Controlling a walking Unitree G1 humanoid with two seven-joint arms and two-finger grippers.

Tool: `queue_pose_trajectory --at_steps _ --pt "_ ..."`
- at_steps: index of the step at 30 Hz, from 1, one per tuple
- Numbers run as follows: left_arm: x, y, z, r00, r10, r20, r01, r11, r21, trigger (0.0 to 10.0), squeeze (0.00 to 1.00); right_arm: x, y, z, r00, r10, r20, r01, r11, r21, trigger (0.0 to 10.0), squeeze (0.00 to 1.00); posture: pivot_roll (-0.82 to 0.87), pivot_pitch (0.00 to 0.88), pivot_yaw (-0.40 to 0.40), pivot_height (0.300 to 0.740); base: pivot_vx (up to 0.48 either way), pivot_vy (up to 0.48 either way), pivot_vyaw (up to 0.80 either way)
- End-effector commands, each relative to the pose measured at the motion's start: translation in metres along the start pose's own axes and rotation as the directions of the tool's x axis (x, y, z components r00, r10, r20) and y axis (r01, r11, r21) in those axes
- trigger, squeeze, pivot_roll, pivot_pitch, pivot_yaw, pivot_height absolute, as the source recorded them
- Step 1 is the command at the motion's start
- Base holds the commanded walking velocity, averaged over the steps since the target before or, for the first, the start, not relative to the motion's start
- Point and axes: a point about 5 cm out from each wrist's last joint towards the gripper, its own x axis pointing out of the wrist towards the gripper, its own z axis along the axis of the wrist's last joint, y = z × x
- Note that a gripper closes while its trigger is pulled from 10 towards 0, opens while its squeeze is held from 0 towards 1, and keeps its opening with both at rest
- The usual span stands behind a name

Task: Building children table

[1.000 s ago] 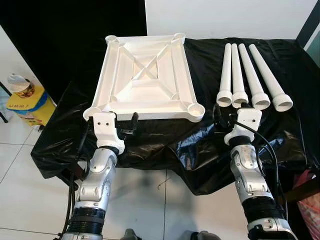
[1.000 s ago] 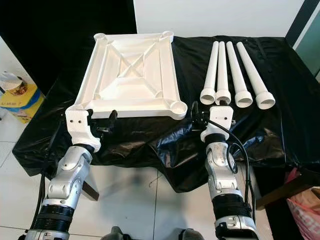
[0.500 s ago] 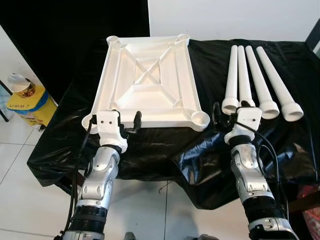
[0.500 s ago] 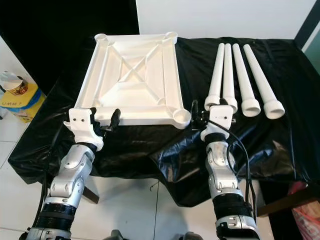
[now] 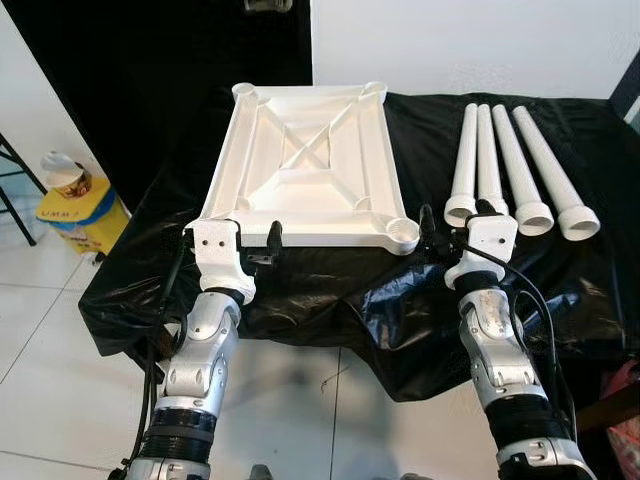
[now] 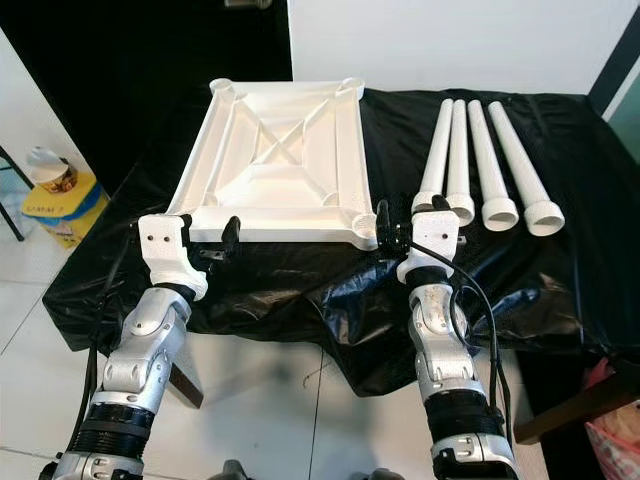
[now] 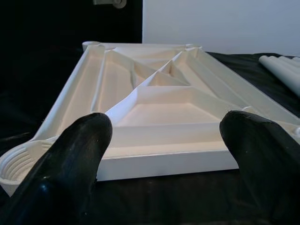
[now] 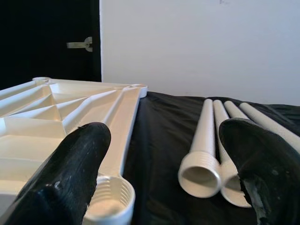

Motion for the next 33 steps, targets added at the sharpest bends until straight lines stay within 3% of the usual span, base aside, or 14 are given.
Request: queue_pose_trajectory --at_steps 1,13,33 --pt "-0.0008 -0.0043 -0.0009 0.997 -0.074 -0.004 0.074 0.997 -0.001 10.0 0.0 -0.0022 -0.0026 0.0008 1.0 -0.004 0.006 0.004 1.0 -0.007 10.0 0.0 -0.04 0.048 0.017 0.74 0.0 0.0 0.0" --pt "-0.0052 -0.0033 -0.0016 0.997 -0.075 -0.003 0.075 0.997 -0.019 10.0 0.0 -0.0019 -0.0021 0.0007 1.0 0.004 0.001 -0.004 1.0 -0.01 10.0 0.0 -0.03 0.059 0.009 0.74 0.0 0.0 0.0" --pt "-0.0071 -0.0016 -0.0009 0.998 -0.067 0.004 0.067 0.997 -0.027 10.0 0.0 -0.001 0.0 0.0008 1.0 0.02 0.0 -0.02 1.0 -0.011 10.0 0.0 -0.02 0.057 0.002 0.74 0.267 0.0 0.0"
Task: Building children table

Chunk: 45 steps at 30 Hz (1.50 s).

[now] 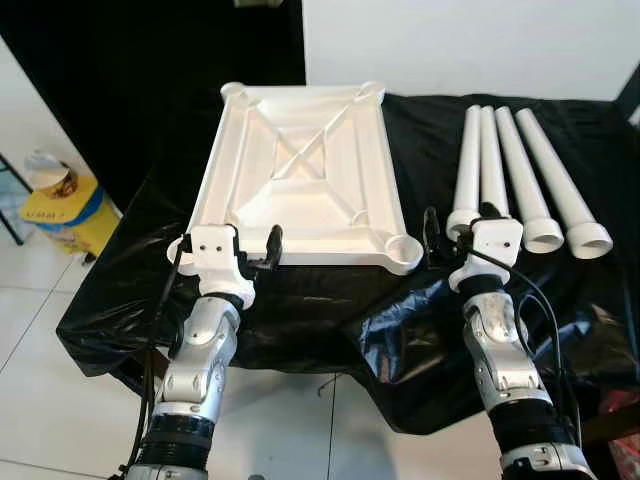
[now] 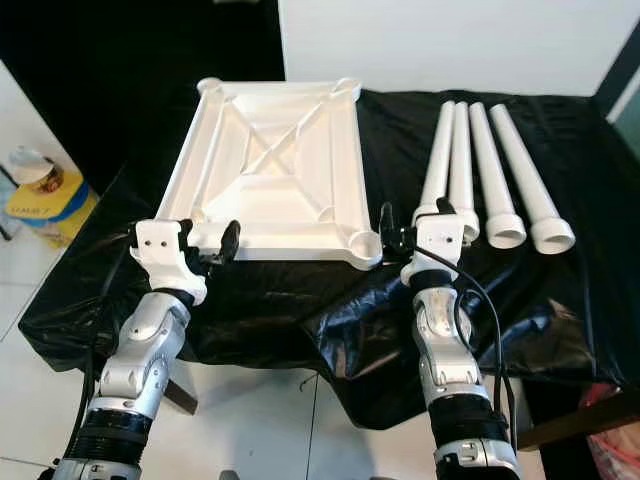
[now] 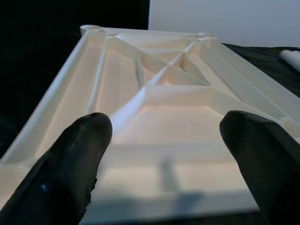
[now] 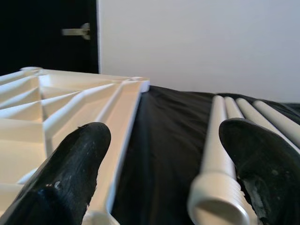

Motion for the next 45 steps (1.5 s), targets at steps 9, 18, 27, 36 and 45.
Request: queue_pose_trajectory --at_steps 9,18,27,36,45 --pt "-0.0001 -0.0086 0.0 0.997 -0.083 0.003 0.083 0.996 -0.008 10.0 0.0 -0.0022 -0.006 -0.004 1.0 -0.005 -0.02 0.004 1.0 -0.017 10.0 0.0 -0.02 0.051 0.001 0.74 0.282 0.0 0.0" --pt "0.0 -0.0066 -0.0012 0.998 -0.062 -0.002 0.062 0.998 -0.001 10.0 0.0 -0.0007 -0.0016 -0.0047 1.0 0.01 -0.022 -0.01 1.0 -0.009 10.0 0.0 -0.02 0.034 -0.001 0.74 0.031 0.0 0.0" --pt "-0.0005 -0.0053 -0.0027 0.998 -0.06 -0.011 0.06 0.998 -0.011 10.0 0.0 -0.0005 0.0 -0.0056 1.0 0.016 -0.025 -0.016 1.0 -0.005 10.0 0.0 -0.01 0.027 -0.001 0.74 0.0 0.0 0.0" --pt "0.0011 -0.007 -0.0024 0.997 -0.07 -0.014 0.07 0.997 -0.02 10.0 0.0 0.0027 -0.0059 -0.0054 0.999 -0.039 -0.032 0.038 0.999 -0.027 10.0 0.0 -0.02 0.031 0.0 0.74 0.0 0.0 0.0" --pt "0.0013 -0.0067 -0.0015 0.997 -0.072 -0.016 0.072 0.997 -0.024 10.0 0.0 0.0028 -0.0051 -0.0064 0.998 -0.04 -0.049 0.041 0.999 0.011 10.0 0.0 -0.01 0.042 0.0 0.74 0.0 0.0 0.0"
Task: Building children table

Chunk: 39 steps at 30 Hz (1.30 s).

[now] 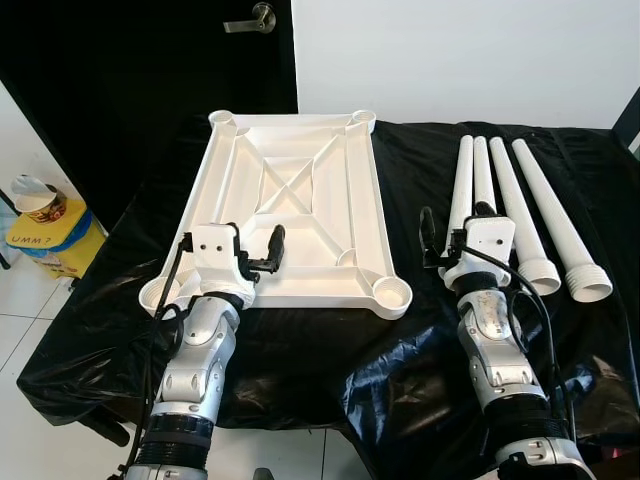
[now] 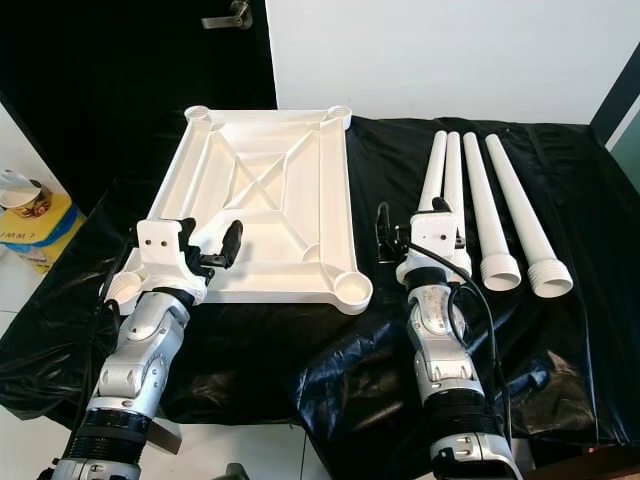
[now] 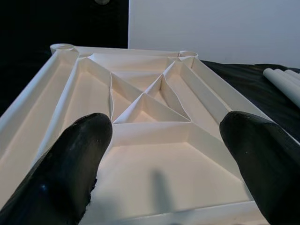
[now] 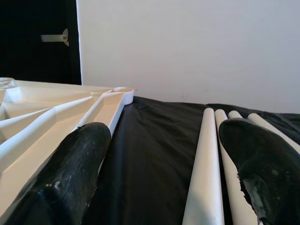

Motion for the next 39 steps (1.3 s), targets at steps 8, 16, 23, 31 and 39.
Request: queue_pose_trajectory --at_steps 8,16,23,31,39 --pt "-0.0001 0.0014 -0.0004 1.0 -0.006 -0.015 0.006 1.0 -0.01 10.0 0.0 0.0007 0.0011 -0.0011 1.0 0.009 -0.015 -0.009 1.0 0.028 10.0 0.0 -0.01 0.047 0.0 0.74 0.0 0.209 0.0" --pt "-0.0001 0.002 -0.0001 1.0 -0.007 -0.016 0.007 1.0 -0.01 10.0 0.0 0.001 -0.0007 -0.0031 0.999 -0.002 -0.034 0.003 0.999 0.038 10.0 0.0 -0.01 0.048 0.002 0.74 0.0 0.465 -0.35" --pt "0.0004 0.0012 0.0002 1.0 -0.013 -0.015 0.013 1.0 0.006 10.0 0.0 0.0006 -0.0027 -0.0045 0.999 -0.012 -0.042 0.014 0.999 0.037 10.0 0.0 -0.02 0.048 0.006 0.74 0.0 0.194 -0.78" --pt "0.0008 -0.0003 0.0008 1.0 -0.02 -0.008 0.02 1.0 0.015 10.0 0.0 0.0005 -0.0044 -0.0033 0.999 -0.018 -0.029 0.018 1.0 0.023 10.0 0.0 -0.02 0.047 0.006 0.74 0.0 0.0 -0.06" --pt "0.0002 0.0 0.0033 1.0 -0.024 0.006 0.024 0.998 0.064 10.0 0.0 0.0006 -0.0038 -0.0042 0.999 -0.013 -0.035 0.013 1.0 0.02 10.0 0.0 -0.02 0.046 0.004 0.74 0.0 0.0 0.0"
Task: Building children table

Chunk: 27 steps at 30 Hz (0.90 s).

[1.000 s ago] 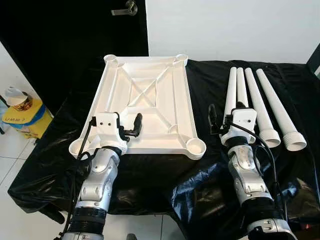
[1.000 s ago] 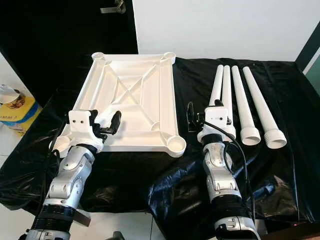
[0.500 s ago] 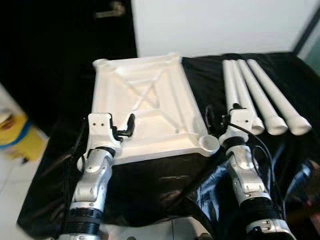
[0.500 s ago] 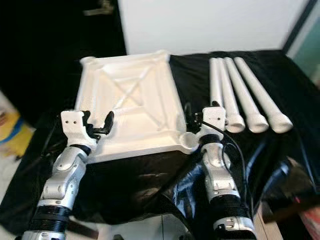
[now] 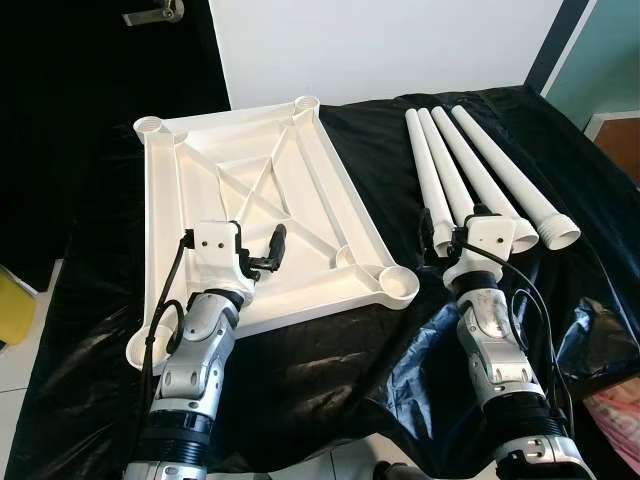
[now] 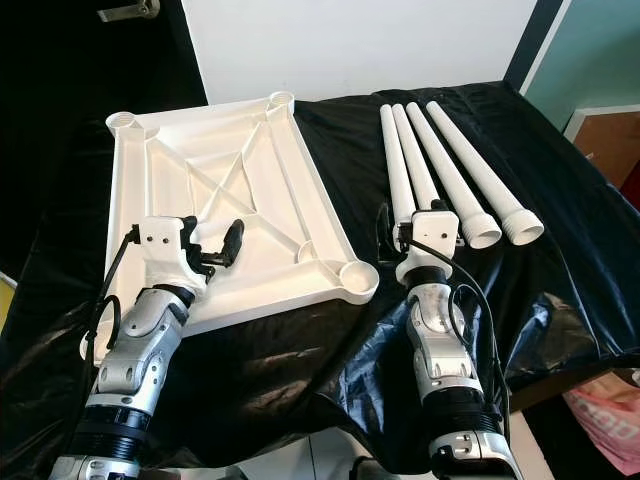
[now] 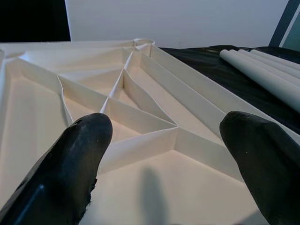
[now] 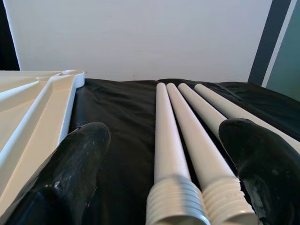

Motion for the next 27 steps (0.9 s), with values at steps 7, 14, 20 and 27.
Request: queue_pose_trajectory --at_steps 7,14,20,27 --pt "-0.002 -0.002 0.0 1.0 -0.013 0.01 0.013 1.0 0.013 10.0 0.0 -0.001 -0.001 -0.004 1.0 0.0 -0.02 0.0 1.0 -0.004 10.0 0.0 -0.01 0.039 0.003 0.74 0.0 -0.069 0.0" --pt "-0.001 0.001 -0.002 0.999 0.034 0.007 -0.034 0.999 0.003 10.0 0.0 -0.001 0.001 -0.007 0.999 0.01 -0.048 -0.01 1.0 0.004 10.0 0.0 -0.02 0.032 0.003 0.74 0.0 0.0 0.0" --pt "0.0 0.001 -0.001 0.999 0.037 0.015 -0.037 0.999 0.007 10.0 0.0 0.001 0.0 -0.01 0.997 -0.014 -0.08 0.012 1.0 -0.022 10.0 0.0 -0.02 0.026 0.002 0.74 0.0 0.0 0.0" --pt "0.002 -0.004 0.005 0.999 0.005 0.037 -0.006 1.0 0.029 10.0 0.0 0.008 -0.007 -0.019 0.981 -0.089 -0.17 0.083 0.996 -0.041 10.0 0.0 -0.01 0.011 -0.002 0.74 0.0 0.0 0.0"
